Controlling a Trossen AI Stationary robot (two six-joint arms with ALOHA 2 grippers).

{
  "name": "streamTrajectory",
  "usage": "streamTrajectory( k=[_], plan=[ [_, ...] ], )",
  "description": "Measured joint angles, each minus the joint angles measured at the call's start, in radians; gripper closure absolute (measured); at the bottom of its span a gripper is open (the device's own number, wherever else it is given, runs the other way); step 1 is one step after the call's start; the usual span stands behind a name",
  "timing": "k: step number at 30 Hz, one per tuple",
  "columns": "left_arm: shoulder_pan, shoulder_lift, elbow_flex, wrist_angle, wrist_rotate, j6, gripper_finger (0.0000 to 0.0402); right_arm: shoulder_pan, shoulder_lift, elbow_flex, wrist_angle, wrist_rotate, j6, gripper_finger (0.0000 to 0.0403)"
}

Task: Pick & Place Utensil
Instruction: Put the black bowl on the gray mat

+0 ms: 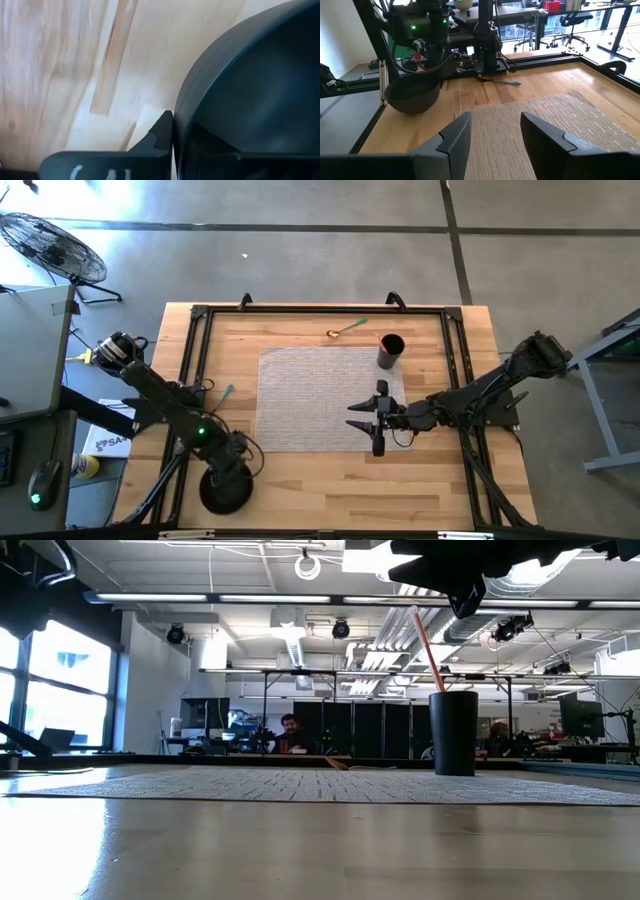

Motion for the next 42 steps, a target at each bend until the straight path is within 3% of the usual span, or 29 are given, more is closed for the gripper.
streamTrajectory(
  k=[11,18,33,42],
  plan=[
    [0.143,0.001,0.045,-0.007,-0.017,0.133,0.0398,0.0,0.0,0.0,-0.002,0.0,0.0,0.0238],
    [0.243,0.001,0.111,-0.052,0.039,0.216,0.0398,0.0,0.0,0.0,-0.002,0.0,0.006,0.0238],
    [0.678,0.009,0.214,-0.067,0.058,0.508,0.04,0.0,0.0,0.0,-0.002,0.0,0.008,0.0238],
    [0.878,0.155,0.399,-0.197,0.094,0.673,0.04,0.0,0.0,0.0,0.006,-0.004,0.008,0.0238]
  ],
)
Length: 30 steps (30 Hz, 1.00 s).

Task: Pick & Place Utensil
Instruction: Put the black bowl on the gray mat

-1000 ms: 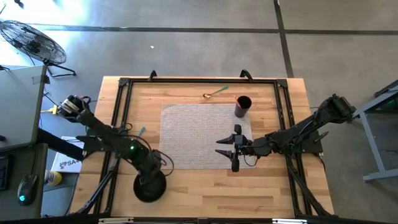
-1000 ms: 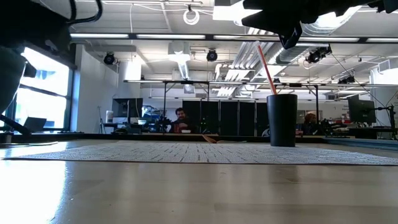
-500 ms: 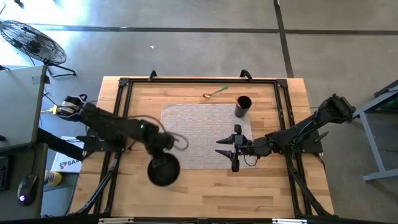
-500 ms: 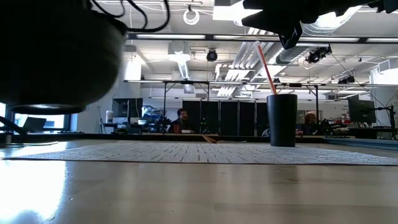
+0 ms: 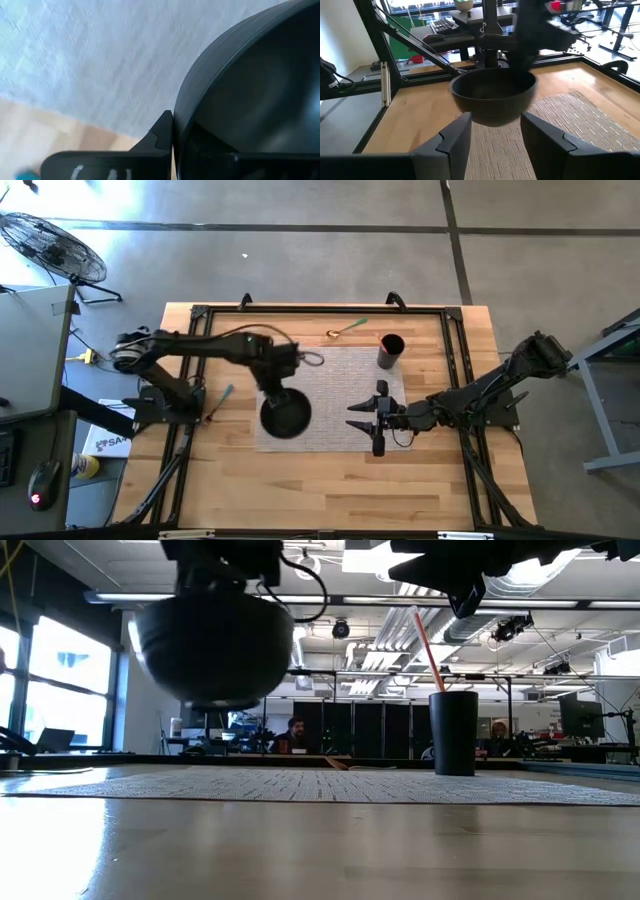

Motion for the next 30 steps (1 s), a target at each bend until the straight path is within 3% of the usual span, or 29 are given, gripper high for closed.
streamTrajectory(
  k=[12,18,25,30],
  plan=[
    [0.146,0.28,0.328,-0.084,0.086,0.138,0.04,0.004,0.0,0.0,0.008,-0.018,0.0,0.0238],
    [0.185,0.394,0.455,-0.109,0.087,0.166,0.0392,0.014,0.0,0.0,0.008,-0.129,0.0,0.0238],
    [0.218,0.487,0.526,-0.092,0.105,0.193,0.039,0.039,0.0,0.0,-0.004,-0.275,0.0,0.0238],
    [0.223,0.527,0.528,-0.087,0.094,0.196,0.0389,0.05,0.0,0.0,-0.008,-0.275,-0.019,0.0238]
  ],
)
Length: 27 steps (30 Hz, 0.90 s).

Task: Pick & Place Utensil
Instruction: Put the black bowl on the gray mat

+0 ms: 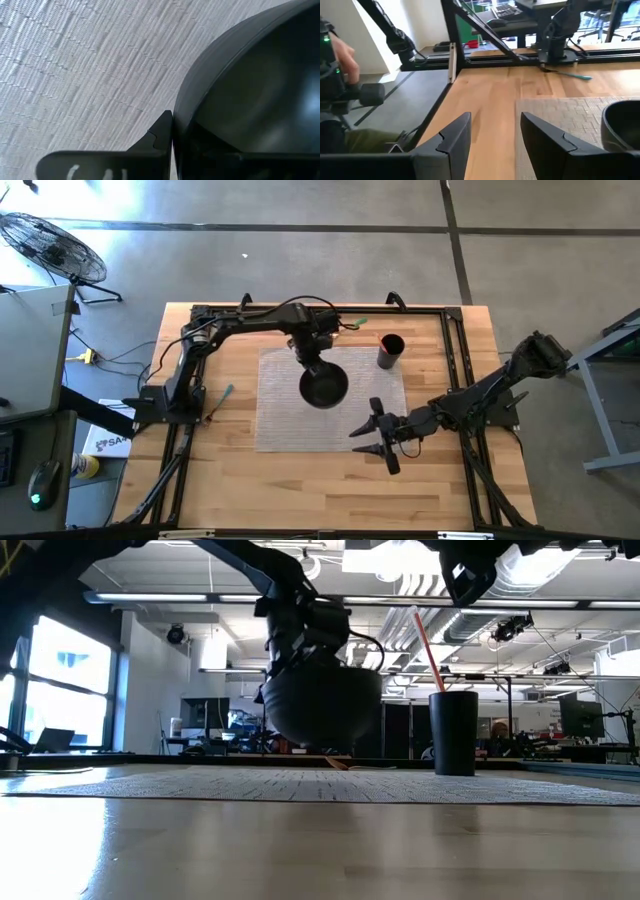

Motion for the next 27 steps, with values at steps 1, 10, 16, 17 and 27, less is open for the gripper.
streamTrajectory(
  k=[1,10,16,17,27],
  plan=[
    [0.0,0.003,0.0,0.008,-0.007,0.0,0.0389,0.0,0.0,0.0,0.0,0.005,-0.004,0.0238],
    [-0.001,0.012,0.002,0.128,-0.02,-0.06,0.0388,-0.002,0.0,0.0,0.0,0.017,-0.007,0.0238],
    [-0.001,0.06,0.001,0.122,-0.032,-0.163,0.0387,-0.002,0.0,0.0,0.0,0.017,0.0,0.0238],
    [-0.001,0.065,0.001,0.12,-0.035,-0.173,0.0387,-0.002,0.0,0.0,-0.001,0.017,0.0,0.0238],
    [-0.001,0.07,0.0,0.093,-0.036,-0.213,0.0387,-0.003,0.0,0.0,-0.015,0.03,0.0,0.0238]
  ],
)
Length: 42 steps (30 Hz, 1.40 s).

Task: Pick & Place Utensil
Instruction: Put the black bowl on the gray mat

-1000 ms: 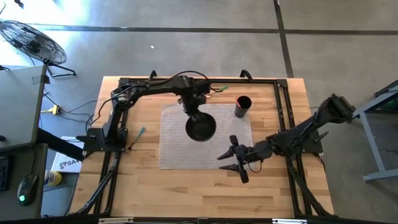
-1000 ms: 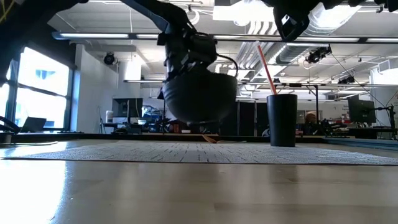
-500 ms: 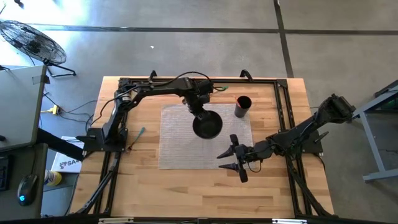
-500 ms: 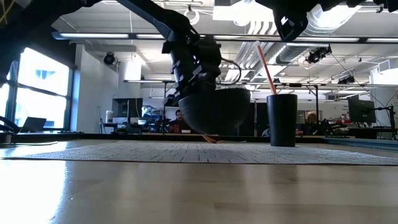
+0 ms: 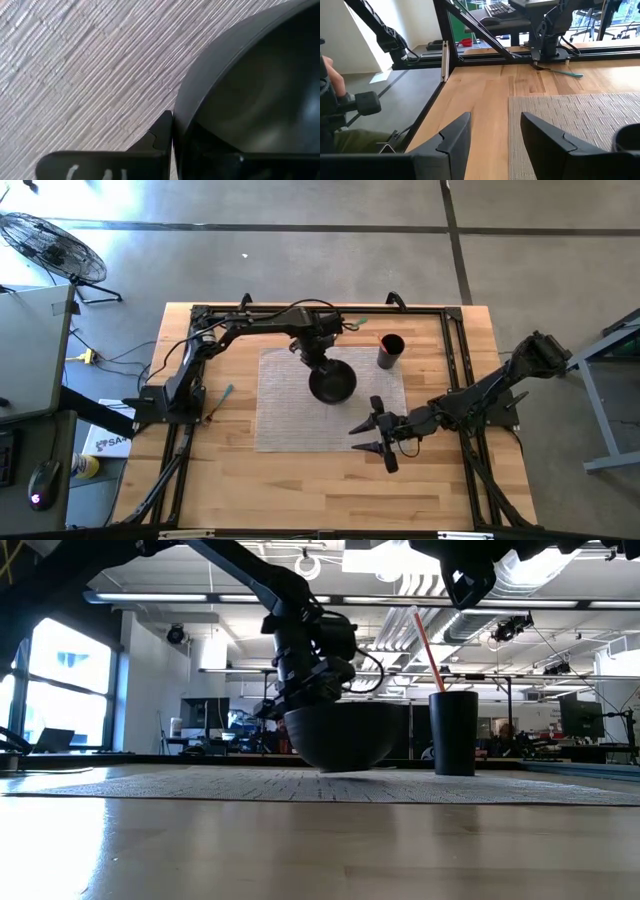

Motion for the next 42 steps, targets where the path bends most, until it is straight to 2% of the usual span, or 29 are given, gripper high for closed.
streamTrajectory(
  k=[5,11,32,42],
  plan=[
    [0.0,0.0,0.0,-0.01,0.002,0.02,0.0387,0.0,0.0,0.0,-0.002,0.006,0.0,0.0238],
    [0.0,0.0,0.0,-0.028,0.085,0.075,0.0387,0.0,0.0,0.0,-0.003,0.006,0.0,0.0238],
    [0.0,-0.001,0.0,-0.032,0.042,0.083,0.0387,0.0,0.0,0.0,-0.004,0.006,0.0,0.0238],
    [0.0,-0.002,0.0,-0.041,-0.059,0.107,0.0387,0.0,0.0,0.0,-0.007,0.006,0.001,0.0238]
  ],
)
